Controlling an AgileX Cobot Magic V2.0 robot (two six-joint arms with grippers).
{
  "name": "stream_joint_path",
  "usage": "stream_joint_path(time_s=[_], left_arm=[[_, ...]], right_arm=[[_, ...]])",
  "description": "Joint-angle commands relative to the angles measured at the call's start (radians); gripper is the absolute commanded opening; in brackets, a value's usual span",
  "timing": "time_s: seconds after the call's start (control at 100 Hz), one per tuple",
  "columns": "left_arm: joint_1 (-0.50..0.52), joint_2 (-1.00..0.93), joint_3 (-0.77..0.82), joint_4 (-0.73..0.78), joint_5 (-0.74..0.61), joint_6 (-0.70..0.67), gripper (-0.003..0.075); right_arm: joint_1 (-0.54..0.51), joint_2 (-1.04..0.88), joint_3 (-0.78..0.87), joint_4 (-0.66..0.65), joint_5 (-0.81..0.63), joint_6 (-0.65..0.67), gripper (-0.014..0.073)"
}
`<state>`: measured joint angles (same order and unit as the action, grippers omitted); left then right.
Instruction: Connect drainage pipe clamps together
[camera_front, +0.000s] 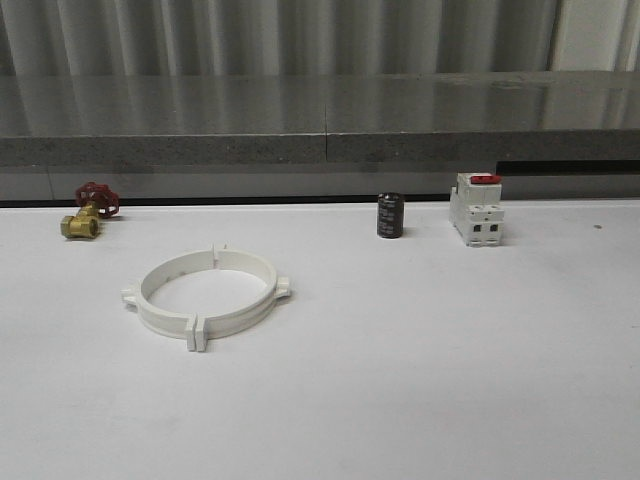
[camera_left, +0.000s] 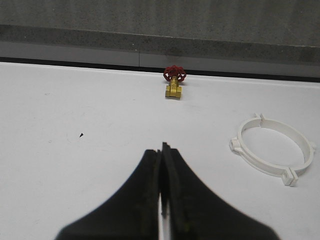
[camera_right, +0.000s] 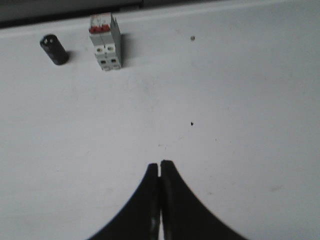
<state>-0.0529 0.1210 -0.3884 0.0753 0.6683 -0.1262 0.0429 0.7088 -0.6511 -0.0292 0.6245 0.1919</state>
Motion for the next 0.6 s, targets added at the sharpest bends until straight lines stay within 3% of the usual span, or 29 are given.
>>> stream_joint_path(time_s=[0.0, 0.19, 0.59], left_arm=[[0.002, 0.01, -0.026, 0.0, -0.083, -0.005, -0.0021], [0.002, 0.01, -0.026, 0.0, -0.083, -0.005, -0.0021], [0.002, 0.01, -0.026, 0.0, -0.083, -0.005, -0.0021]], right_arm=[[-0.007, -0.085, 0.029, -0.052, -0.154, -0.013, -0.0065], [-0.007, -0.243, 0.139, -0.153, -0.335, -0.013, -0.0065], [-0.007, -0.586, 0.329, -0.167, -0.365, -0.013, -0.0065]])
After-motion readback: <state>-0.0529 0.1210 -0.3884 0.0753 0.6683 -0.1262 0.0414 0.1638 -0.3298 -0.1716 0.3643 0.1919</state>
